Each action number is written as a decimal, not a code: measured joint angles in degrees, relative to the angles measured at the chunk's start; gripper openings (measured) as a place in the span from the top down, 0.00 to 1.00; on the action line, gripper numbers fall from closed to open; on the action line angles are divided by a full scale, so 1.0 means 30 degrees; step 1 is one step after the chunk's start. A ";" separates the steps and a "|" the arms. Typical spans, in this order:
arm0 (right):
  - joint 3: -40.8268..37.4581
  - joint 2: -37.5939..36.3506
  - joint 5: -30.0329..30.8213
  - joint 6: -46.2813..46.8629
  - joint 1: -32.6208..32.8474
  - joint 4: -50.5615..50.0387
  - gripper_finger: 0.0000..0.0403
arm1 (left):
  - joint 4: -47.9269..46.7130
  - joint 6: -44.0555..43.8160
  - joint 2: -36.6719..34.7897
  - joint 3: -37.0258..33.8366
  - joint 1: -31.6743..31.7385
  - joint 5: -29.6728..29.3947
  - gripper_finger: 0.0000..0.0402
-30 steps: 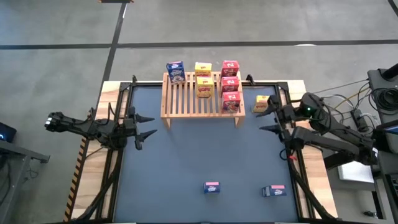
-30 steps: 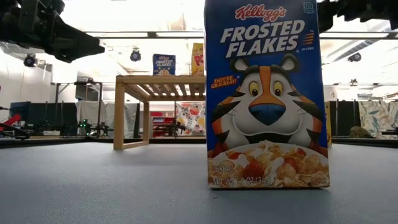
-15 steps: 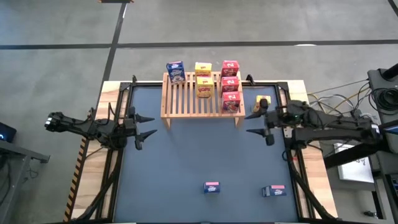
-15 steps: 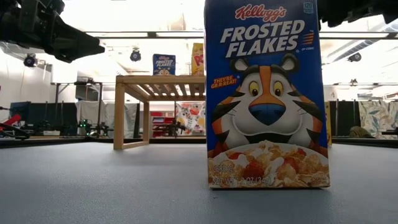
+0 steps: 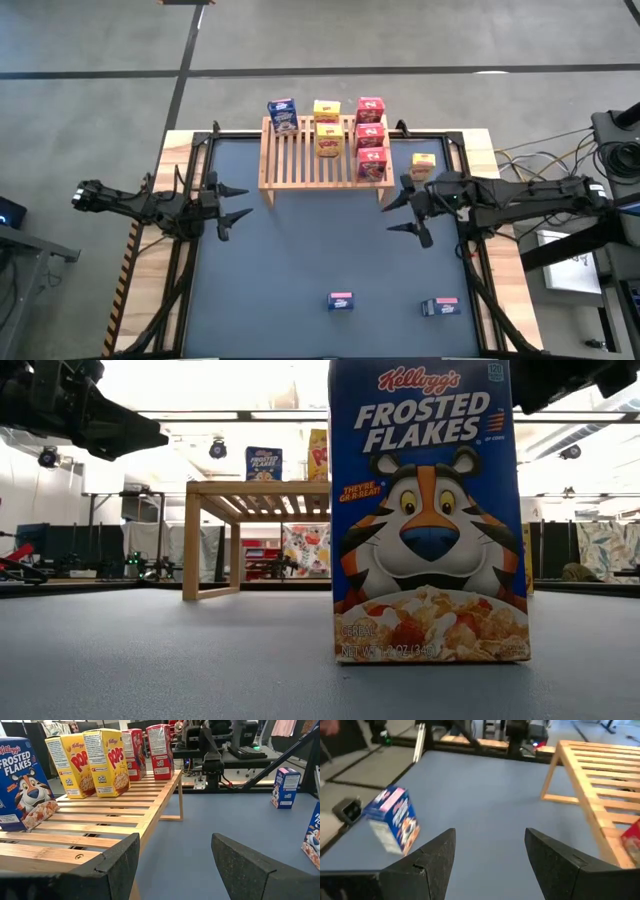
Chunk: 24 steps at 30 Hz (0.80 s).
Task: Stack cereal on shelf
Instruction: Put the yellow cereal box on the shelf aligned with the other yellow cereal boxes
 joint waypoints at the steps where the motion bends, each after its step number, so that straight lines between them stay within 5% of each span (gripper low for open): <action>1: -0.0010 0.0011 0.0133 -0.0136 0.0071 0.0008 0.43 | -0.0007 0.0003 0.0004 0.0000 -0.0003 0.0001 0.42; 11: 0.0523 -0.0076 0.3413 0.0202 0.0285 -0.1897 0.43 | 0.0148 0.2527 -0.0007 0.0000 0.0005 -0.0832 0.42; 24: 0.0639 0.0927 0.2505 0.4109 0.0285 0.0794 0.43 | 0.0525 0.2524 0.0029 0.0000 0.0005 -0.0964 0.42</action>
